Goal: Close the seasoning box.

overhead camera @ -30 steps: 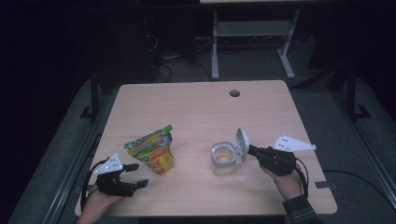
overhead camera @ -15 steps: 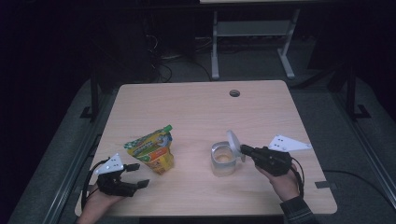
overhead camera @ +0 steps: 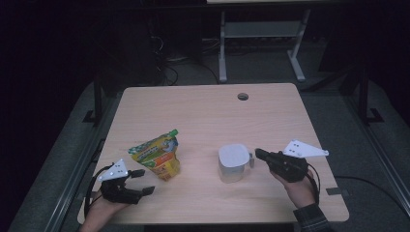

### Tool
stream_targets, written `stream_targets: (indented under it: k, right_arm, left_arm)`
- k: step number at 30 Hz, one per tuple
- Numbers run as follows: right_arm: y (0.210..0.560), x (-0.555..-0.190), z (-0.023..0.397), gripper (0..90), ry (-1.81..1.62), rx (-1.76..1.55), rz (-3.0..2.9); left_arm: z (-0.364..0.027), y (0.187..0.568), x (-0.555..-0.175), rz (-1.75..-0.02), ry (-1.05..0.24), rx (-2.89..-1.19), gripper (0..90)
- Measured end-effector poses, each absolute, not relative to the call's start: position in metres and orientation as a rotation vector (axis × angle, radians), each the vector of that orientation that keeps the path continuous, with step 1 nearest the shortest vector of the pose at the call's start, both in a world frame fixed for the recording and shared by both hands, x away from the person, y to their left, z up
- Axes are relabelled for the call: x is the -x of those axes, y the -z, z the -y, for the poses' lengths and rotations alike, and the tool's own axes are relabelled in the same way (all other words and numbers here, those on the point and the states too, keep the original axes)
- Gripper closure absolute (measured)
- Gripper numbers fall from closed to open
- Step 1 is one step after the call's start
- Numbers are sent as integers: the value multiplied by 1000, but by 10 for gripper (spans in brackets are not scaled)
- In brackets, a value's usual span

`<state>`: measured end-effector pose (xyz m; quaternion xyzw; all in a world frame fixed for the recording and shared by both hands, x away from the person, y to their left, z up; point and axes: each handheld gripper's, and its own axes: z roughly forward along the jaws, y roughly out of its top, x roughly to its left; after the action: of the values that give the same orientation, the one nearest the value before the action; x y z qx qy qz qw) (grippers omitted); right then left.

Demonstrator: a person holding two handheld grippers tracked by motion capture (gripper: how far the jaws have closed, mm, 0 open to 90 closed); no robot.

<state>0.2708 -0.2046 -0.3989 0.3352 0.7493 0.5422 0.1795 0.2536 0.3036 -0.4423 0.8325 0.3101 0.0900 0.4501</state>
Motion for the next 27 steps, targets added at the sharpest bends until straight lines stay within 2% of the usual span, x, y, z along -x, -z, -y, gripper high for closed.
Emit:
stream_targets:
  k: [8,17,27]
  right_arm:
    - [410,-269,221,784,-1464,-1006,-2091]
    - [431,-263,232,557,-1351,-1074,-2123]
    - [452,-257,241,380,-1281,-1166,-2138]
  left_arm:
    - [-304,443,-254,-761,-223,-2066,228]
    - [-304,444,-254,-758,-234,-2071,222]
    - [-304,446,-255,-764,-238,-2070,211]
